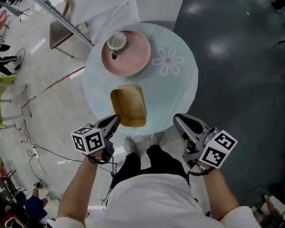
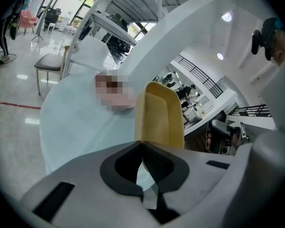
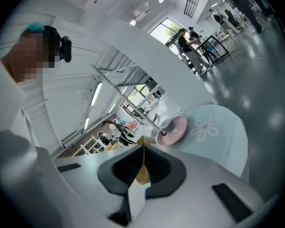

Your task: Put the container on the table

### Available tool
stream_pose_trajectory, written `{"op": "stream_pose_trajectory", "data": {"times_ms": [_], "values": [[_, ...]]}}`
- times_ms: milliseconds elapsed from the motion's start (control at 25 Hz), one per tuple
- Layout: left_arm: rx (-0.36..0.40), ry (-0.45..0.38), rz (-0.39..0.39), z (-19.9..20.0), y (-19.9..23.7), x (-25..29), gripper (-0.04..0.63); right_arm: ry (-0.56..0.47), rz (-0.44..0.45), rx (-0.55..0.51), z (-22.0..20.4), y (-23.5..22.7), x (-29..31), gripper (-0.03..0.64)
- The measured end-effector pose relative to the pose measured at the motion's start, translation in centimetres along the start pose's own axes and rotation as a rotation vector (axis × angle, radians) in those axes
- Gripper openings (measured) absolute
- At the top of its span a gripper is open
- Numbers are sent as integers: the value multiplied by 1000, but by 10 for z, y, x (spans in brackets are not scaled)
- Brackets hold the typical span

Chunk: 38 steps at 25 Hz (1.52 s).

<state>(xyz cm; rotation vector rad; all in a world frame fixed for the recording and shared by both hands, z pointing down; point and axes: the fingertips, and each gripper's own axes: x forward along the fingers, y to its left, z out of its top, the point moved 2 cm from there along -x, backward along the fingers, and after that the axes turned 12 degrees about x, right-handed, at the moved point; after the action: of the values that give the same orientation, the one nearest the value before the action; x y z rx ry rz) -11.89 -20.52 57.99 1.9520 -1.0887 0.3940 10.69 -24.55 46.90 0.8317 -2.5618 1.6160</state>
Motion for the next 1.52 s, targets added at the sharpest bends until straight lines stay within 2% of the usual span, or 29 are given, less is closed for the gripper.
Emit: {"op": "stream_pose_trajectory", "data": {"times_ms": [880,1320,1520], "values": [[-45,291,53,-55,22,47,26,15,-39,56,-14,-38,-2,25],[-73,393,50,-71,17,58,26,23,-61,65,-15,-47,-6,25],[-87,391,53,-73,19,59,26,27,-61,63,-18,-47,-5,25]]}}
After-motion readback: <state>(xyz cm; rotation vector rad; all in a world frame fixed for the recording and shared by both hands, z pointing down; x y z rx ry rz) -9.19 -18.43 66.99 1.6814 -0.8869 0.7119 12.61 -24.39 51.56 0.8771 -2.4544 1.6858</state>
